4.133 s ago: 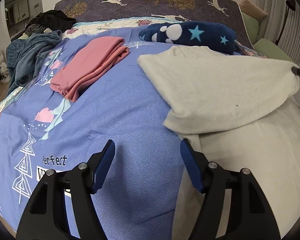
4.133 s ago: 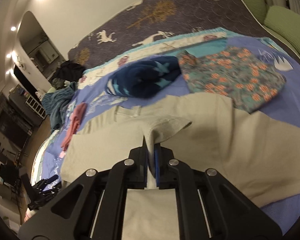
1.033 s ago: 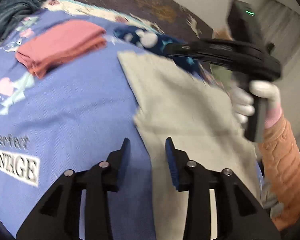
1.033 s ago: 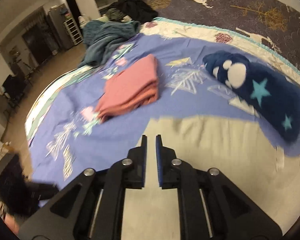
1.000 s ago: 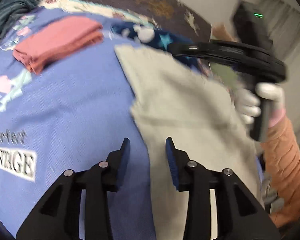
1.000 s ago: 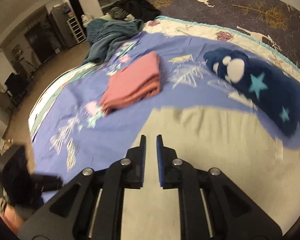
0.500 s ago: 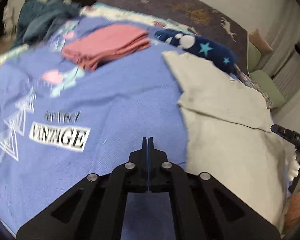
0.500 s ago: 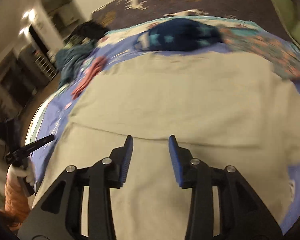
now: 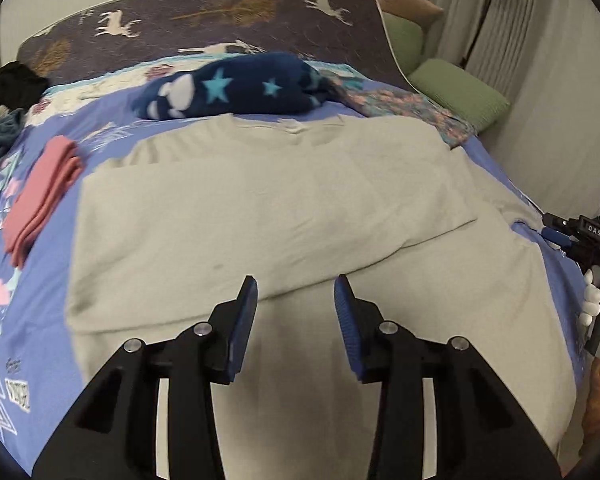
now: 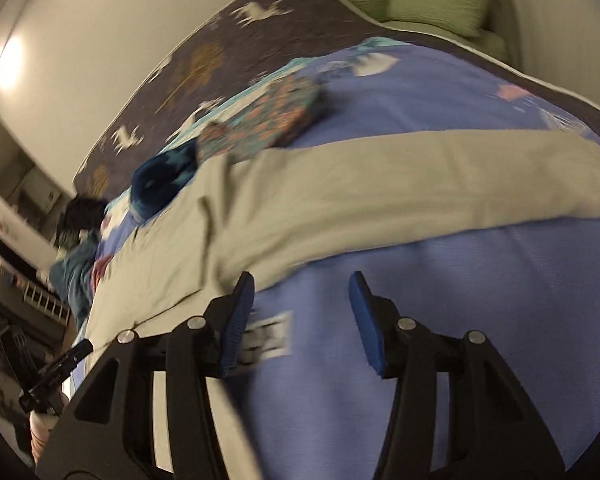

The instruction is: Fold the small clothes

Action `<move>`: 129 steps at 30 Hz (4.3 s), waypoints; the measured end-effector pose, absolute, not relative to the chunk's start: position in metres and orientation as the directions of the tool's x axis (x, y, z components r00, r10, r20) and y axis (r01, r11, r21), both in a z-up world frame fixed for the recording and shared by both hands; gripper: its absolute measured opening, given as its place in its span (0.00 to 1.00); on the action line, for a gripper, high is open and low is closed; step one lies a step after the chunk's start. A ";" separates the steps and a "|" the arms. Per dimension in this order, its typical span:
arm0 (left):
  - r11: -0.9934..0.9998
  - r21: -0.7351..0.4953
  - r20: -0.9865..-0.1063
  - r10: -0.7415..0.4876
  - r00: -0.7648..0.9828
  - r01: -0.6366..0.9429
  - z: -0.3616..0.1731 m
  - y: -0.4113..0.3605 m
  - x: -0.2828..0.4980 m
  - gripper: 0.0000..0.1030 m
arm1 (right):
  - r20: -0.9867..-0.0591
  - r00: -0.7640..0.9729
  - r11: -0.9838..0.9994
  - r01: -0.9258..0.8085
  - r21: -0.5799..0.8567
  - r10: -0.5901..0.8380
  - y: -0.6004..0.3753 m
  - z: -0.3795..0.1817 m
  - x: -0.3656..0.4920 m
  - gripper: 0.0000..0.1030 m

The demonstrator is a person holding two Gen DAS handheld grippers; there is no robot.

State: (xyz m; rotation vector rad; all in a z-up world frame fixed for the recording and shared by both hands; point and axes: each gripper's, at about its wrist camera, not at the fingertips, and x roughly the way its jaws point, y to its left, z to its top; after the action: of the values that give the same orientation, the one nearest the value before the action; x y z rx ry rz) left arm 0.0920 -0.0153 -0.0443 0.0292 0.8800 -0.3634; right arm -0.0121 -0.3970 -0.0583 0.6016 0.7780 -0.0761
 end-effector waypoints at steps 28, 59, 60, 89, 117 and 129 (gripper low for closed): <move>0.913 -0.093 -0.791 -0.311 0.527 0.398 -0.084 -0.136 0.171 0.68 | -0.646 0.752 0.277 0.654 0.704 -0.135 -0.628 -0.121 -0.053 0.07; 0.695 -0.616 -0.556 -0.717 0.421 0.369 -0.059 -0.029 0.176 0.76 | -0.705 0.514 0.866 -0.386 0.318 0.488 -0.162 -0.064 0.112 0.35; 0.698 -0.610 -0.562 -0.715 0.415 0.376 -0.060 -0.030 0.176 0.76 | -0.711 0.517 0.871 -0.384 0.305 0.477 -0.164 -0.064 0.108 0.35; 0.870 -0.323 -0.594 -0.492 0.637 0.372 0.029 -0.015 0.184 0.01 | -0.711 0.670 0.977 -0.123 0.175 0.212 -0.260 -0.048 0.042 0.55; 0.836 -0.367 -0.505 -0.547 0.668 0.407 0.057 -0.006 0.169 0.05 | -0.773 0.634 0.994 0.091 0.054 -0.016 -0.307 -0.062 0.041 0.64; 0.956 -0.245 -0.654 -0.287 0.700 0.163 0.005 0.082 0.141 0.06 | -0.791 0.612 0.999 0.019 0.046 0.025 -0.275 -0.074 0.060 0.67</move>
State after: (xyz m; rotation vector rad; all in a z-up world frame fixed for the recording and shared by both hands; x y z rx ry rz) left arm 0.1415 0.0819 0.0054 -0.1736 0.7556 -0.2517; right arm 0.0595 -0.2754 -0.0739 0.0510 0.9129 0.0035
